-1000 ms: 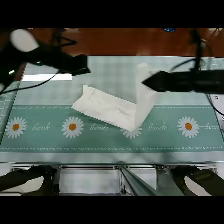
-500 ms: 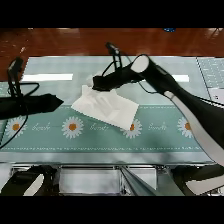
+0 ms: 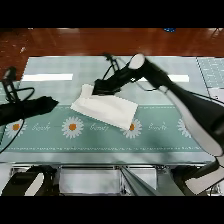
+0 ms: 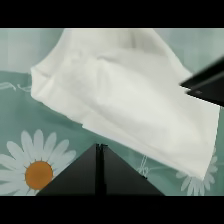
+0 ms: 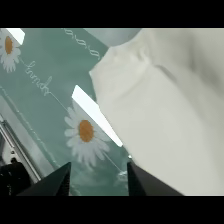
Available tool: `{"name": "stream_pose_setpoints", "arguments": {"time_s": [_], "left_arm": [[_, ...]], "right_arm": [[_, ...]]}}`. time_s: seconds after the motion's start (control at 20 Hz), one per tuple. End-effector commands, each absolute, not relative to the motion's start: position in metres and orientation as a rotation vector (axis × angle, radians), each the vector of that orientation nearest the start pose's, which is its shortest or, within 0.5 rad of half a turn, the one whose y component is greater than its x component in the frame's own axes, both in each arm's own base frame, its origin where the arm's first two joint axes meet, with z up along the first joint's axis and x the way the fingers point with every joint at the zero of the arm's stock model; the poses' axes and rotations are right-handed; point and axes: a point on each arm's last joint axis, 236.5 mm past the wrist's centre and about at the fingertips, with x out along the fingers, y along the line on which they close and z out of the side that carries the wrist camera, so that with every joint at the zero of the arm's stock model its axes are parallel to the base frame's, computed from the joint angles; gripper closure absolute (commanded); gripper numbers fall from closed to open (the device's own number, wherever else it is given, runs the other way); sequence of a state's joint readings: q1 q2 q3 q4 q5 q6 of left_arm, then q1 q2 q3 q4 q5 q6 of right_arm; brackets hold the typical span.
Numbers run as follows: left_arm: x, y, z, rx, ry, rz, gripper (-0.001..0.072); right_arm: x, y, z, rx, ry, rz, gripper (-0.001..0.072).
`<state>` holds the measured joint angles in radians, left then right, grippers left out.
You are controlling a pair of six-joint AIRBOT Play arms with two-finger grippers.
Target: Fold the shirts.
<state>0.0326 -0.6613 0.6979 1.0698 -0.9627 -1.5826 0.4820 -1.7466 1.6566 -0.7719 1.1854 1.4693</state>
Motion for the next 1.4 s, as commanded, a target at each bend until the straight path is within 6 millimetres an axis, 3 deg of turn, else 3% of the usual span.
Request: {"name": "stream_pose_setpoints", "arguments": {"time_s": [0.0, 0.1, 0.15, 0.2, 0.25, 0.3, 0.35, 0.45, 0.55, 0.8, 0.9, 1.25, 1.3, 1.35], "left_arm": [[0.318, -0.034, 0.124, -0.518, 0.778, -0.095, 0.0686], [0.320, -0.007, 0.149, -0.518, 0.716, -0.035, 0.0686], [0.318, -0.002, 0.156, -0.514, 0.696, -0.030, 0.0686], [0.315, -0.002, 0.157, -0.506, 0.693, -0.035, 0.0686], [0.311, -0.005, 0.153, -0.506, 0.713, -0.042, 0.0686], [0.307, -0.012, 0.146, -0.512, 0.742, -0.062, 0.0686], [0.303, -0.020, 0.138, -0.514, 0.768, -0.080, 0.0686], [0.297, -0.040, 0.118, -0.499, 0.826, -0.145, 0.0686], [0.288, -0.062, 0.095, -0.507, 0.889, -0.201, 0.0686], [0.268, -0.097, 0.053, -0.492, 0.997, -0.283, 0.0687], [0.265, -0.101, 0.050, -0.488, 1.010, -0.293, 0.0686], [0.266, -0.104, 0.052, -0.509, 1.008, -0.303, 0.0686], [0.266, -0.104, 0.052, -0.510, 1.009, -0.304, 0.0686], [0.266, -0.104, 0.051, -0.510, 1.009, -0.303, 0.0686]], "right_arm": [[0.394, 0.235, 0.090, 0.131, 1.275, 0.576, 0.0301], [0.399, 0.129, 0.128, 0.051, 1.110, 0.210, 0.0301], [0.391, 0.085, 0.140, 0.062, 1.018, 0.055, 0.0300], [0.378, 0.057, 0.140, 0.094, 0.950, -0.035, 0.0300], [0.362, 0.039, 0.126, 0.154, 0.911, -0.093, 0.0299], [0.343, 0.033, 0.098, 0.237, 0.914, -0.125, 0.0299], [0.326, 0.036, 0.065, 0.321, 0.953, -0.132, 0.0298], [0.295, 0.065, -0.003, 0.519, 1.071, -0.096, 0.0298], [0.287, 0.105, -0.041, 0.759, 1.120, -0.038, 0.0299], [0.291, 0.181, -0.083, 0.879, 1.252, 0.111, 0.0299], [0.299, 0.200, -0.093, 0.894, 1.291, 0.151, 0.0299], [0.325, 0.253, -0.095, 0.962, 1.404, 0.309, 0.0305], [0.325, 0.265, -0.096, 0.947, 1.425, 0.339, 0.0340], [0.325, 0.279, -0.094, 0.924, 1.438, 0.378, 0.0429]]}}
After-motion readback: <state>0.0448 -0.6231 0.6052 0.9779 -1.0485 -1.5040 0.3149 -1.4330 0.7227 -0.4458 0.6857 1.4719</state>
